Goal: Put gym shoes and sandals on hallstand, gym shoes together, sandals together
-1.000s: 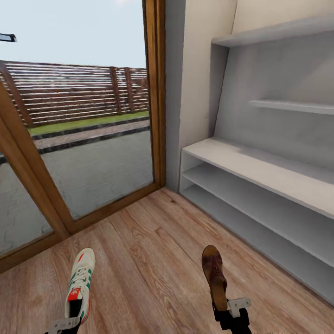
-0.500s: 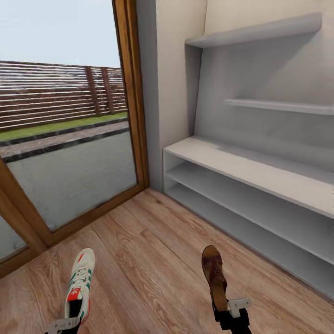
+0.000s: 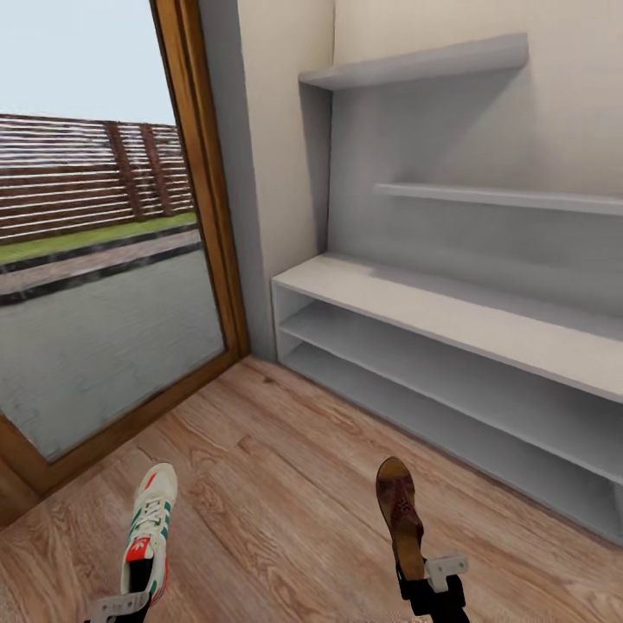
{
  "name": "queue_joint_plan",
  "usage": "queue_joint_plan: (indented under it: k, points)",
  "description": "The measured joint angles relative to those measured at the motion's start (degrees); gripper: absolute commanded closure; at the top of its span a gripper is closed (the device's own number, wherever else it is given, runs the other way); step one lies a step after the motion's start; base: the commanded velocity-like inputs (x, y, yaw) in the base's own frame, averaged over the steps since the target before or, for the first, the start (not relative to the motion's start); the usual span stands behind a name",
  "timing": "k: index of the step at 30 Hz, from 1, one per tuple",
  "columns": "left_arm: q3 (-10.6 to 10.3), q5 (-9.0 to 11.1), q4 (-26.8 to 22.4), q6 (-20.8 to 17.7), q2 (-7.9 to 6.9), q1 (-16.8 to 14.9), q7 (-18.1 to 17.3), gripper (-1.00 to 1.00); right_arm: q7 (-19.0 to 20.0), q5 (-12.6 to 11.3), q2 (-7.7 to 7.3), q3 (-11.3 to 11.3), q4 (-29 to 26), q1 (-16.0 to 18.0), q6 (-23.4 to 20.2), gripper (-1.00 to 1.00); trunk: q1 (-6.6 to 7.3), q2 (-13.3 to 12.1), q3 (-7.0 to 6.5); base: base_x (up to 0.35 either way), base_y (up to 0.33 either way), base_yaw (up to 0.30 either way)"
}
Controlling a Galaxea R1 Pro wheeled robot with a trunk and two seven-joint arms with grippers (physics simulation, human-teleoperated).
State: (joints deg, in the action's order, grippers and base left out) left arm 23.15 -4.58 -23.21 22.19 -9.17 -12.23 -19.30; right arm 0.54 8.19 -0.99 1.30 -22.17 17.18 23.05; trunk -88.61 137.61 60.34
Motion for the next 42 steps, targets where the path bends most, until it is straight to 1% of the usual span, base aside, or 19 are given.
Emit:
queue_joint_plan:
  k: [3, 5, 7, 9, 24, 26, 28, 32, 36, 42]
  points:
    - [0.0, 0.04, 0.0, -0.01, 0.0, 0.0, 0.0, 1.0, 0.04, 0.05, -0.05, -0.02, 0.01, 0.0, 0.0, 1.0, 0.0, 0.0, 0.0, 0.0, 0.0, -0.291]
    - [0.0, 0.06, 0.0, -0.01, 0.0, 0.02, 0.03, 1.0, 0.05, 0.05, -0.36, 0.02, 0.42, 0.0, 0.0, 1.0, 0.0, 0.0, 0.0, 0.0, 0.0, -0.296]
    - [0.0, 0.07, 0.0, -0.04, 0.0, 0.02, 0.03, 1.0, 0.01, -0.05, -1.14, 0.08, 1.03, 0.0, 0.0, 1.0, 0.0, 0.0, 0.0, 0.0, 0.0, -0.297]
    - [0.0, 0.08, 0.0, -0.03, 0.0, -0.01, 0.01, 1.0, 0.01, -0.07, -1.53, 0.05, 1.34, 0.0, 0.0, 1.0, 0.0, 0.0, 0.0, 0.0, 0.0, -0.298]
    - [-0.01, 0.16, 0.0, -0.07, 0.0, -0.01, 0.01, 1.0, -0.05, -0.26, -1.75, 0.11, 1.94, -0.01, 0.0, 1.0, 0.0, 0.0, 0.0, 0.0, 0.0, -0.3]
    - [-0.04, 0.16, 0.02, -0.07, 0.0, -0.03, 0.0, 1.0, -0.04, -0.34, -1.75, 0.58, 2.22, -0.01, 0.0, 1.0, 0.0, 0.0, 0.0, 0.0, 0.0, -0.3]
    - [-0.05, 0.16, 0.01, -0.07, 0.0, -0.03, 0.02, 1.0, -0.02, -0.41, -1.75, 1.52, 2.37, -0.01, -0.01, 1.0, 0.0, 0.0, 0.0, 0.0, 0.0, -0.3]
    - [-0.04, 0.16, 0.07, -0.07, 0.01, 0.01, 0.04, 1.0, -0.01, -0.51, -1.59, 5.42, 2.5, -0.01, -0.03, 1.0, 0.0, 0.0, 0.0, 0.0, 0.0, -0.3]
    - [-0.02, 0.17, 0.08, -0.07, 0.02, 0.0, 0.05, 1.0, 0.0, -0.47, -1.55, 6.1, 2.51, -0.01, -0.03, 1.0, 0.0, 0.0, 0.0, 0.0, 0.0, -0.3]
    - [-0.08, 0.15, 0.08, -0.07, 0.05, 0.0, 0.05, 1.0, -0.07, -0.45, -1.63, 6.41, 2.39, -0.01, -0.05, 1.0, 0.0, 0.0, 0.0, 0.0, 0.0, -0.3]
